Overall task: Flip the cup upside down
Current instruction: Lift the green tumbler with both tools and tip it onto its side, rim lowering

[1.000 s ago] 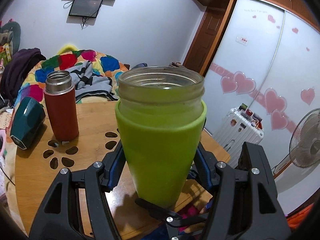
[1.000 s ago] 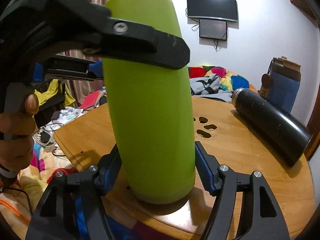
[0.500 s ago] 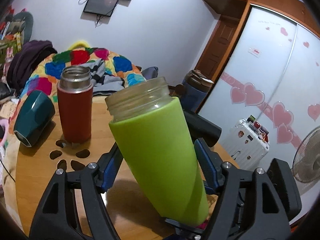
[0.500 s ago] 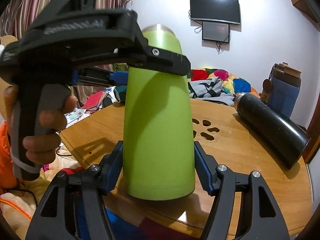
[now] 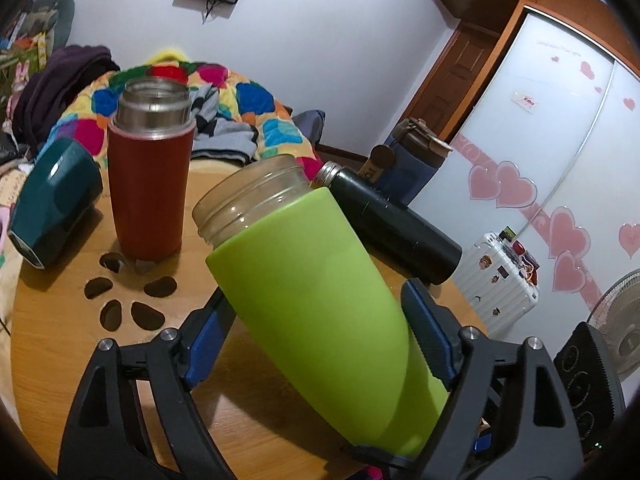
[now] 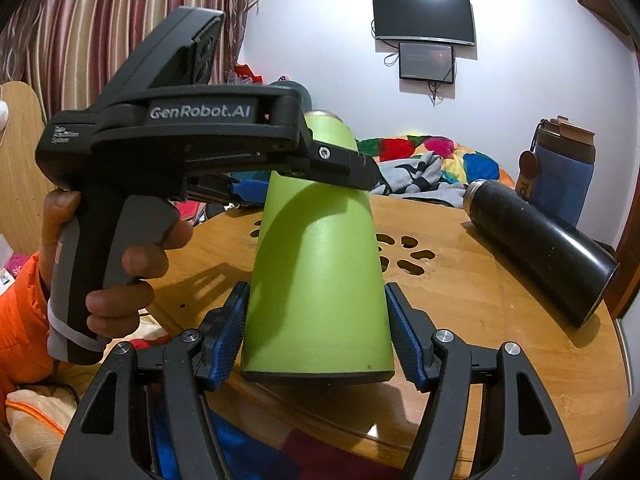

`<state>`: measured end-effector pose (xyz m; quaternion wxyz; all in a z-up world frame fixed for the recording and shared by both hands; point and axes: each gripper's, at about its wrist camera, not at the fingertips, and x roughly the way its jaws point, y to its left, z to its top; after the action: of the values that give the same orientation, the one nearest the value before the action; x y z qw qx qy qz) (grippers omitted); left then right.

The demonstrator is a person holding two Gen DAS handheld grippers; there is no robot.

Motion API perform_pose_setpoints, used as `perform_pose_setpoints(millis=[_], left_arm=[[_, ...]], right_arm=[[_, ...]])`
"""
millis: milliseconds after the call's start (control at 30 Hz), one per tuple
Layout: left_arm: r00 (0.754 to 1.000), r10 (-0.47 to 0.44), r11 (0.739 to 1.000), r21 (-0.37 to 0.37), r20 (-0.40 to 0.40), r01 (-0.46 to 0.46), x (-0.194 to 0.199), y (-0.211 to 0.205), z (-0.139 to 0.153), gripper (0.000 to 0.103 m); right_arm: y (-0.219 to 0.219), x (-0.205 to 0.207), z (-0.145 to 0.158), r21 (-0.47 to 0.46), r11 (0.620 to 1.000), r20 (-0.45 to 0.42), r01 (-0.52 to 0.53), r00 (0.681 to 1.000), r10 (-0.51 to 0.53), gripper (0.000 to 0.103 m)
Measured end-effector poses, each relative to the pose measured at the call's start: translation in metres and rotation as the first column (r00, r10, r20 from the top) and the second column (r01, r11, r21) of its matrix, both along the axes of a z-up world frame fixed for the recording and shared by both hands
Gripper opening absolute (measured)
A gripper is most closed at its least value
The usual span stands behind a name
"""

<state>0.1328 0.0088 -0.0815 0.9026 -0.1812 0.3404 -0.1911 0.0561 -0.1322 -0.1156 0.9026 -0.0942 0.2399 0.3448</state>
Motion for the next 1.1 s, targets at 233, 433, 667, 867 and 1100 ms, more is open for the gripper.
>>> perform_pose_setpoints(millis=[233, 433, 667, 867, 1100], left_arm=[[0.994, -0.016, 0.996, -0.091, -0.112, 0.005, 0.015, 0.011, -0.020, 0.088], [0.981, -0.025, 0.988, -0.153, -0.194, -0.006, 0.022, 0.018, -0.036, 0.089], [0.966, -0.022, 0.985, -0.168, -0.257, -0.022, 0.025, 0.021, -0.044, 0.091], [0.960, -0.024, 0.988, -0.155, -0.281, -0.021, 0.023, 0.024, -0.043, 0.091], [0.949, -0.042, 0.990, -0.142, -0.311, -0.002, 0.025, 0.027, -0.041, 0.092]], right_arm=[[-0.002, 0.004, -0.002, 0.004, 1.000, -0.004, -0.002, 1.000, 0.002, 0.062], [-0.002, 0.006, -0.003, 0.008, 1.000, -0.008, -0.009, 1.000, 0.009, 0.062], [-0.002, 0.006, -0.004, 0.013, 1.000, -0.014, -0.018, 1.000, 0.018, 0.062], [0.000, 0.004, -0.004, 0.014, 0.999, -0.015, -0.036, 0.999, 0.036, 0.062], [0.002, 0.004, -0.005, 0.010, 0.999, -0.007, -0.051, 0.999, 0.051, 0.062]])
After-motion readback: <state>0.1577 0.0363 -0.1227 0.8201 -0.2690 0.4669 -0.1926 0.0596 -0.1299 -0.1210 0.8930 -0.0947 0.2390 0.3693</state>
